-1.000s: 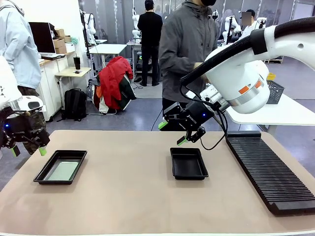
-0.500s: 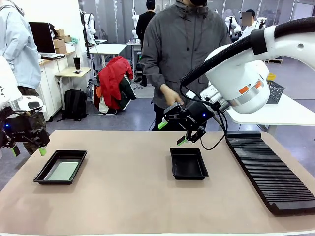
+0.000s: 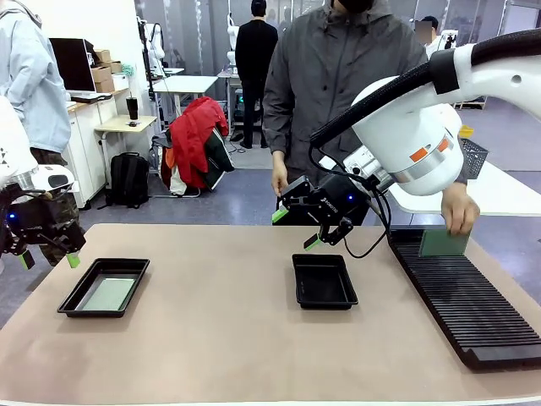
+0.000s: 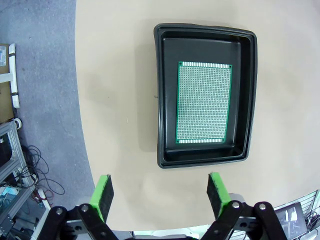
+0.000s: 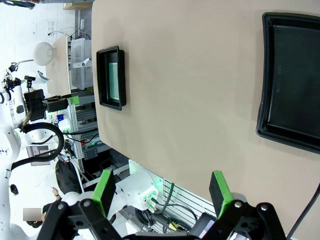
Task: Inspect and transfer BCBs to ESD trays.
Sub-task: Pick up the Blank PCB from the PCB Rack and place it in the right ESD tray.
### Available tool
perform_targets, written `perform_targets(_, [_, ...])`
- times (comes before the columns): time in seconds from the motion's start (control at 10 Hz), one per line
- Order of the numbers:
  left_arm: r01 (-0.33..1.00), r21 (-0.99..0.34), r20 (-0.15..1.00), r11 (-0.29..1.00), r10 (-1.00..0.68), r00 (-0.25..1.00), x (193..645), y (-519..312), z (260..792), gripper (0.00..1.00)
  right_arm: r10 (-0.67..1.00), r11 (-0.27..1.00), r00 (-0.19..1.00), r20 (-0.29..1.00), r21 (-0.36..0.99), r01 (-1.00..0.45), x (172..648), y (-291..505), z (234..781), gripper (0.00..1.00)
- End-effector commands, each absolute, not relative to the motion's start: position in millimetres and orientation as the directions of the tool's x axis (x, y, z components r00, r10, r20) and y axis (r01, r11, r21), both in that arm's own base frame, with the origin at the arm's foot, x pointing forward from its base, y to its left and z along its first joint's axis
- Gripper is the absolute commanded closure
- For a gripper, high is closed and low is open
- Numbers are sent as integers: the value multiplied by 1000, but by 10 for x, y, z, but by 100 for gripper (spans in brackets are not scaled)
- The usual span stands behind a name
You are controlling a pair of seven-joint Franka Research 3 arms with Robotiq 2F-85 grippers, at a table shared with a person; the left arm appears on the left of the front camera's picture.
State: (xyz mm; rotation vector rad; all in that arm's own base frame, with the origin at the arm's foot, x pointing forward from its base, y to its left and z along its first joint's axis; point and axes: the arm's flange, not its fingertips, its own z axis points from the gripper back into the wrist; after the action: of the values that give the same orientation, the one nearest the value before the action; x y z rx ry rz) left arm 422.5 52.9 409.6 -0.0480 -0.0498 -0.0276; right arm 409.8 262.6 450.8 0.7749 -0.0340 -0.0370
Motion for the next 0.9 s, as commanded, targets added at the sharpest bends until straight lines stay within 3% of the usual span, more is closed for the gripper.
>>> perform_targets(0.0, [29,-53,59,998,-26,998,4238,543,4070,0,-44,717,999,18,697,19,4101,2623,4505,0])
perform_targets(0.8, [29,-53,59,998,-26,998,4238,543,4070,0,-44,717,999,18,697,19,4101,2623,4505,0])
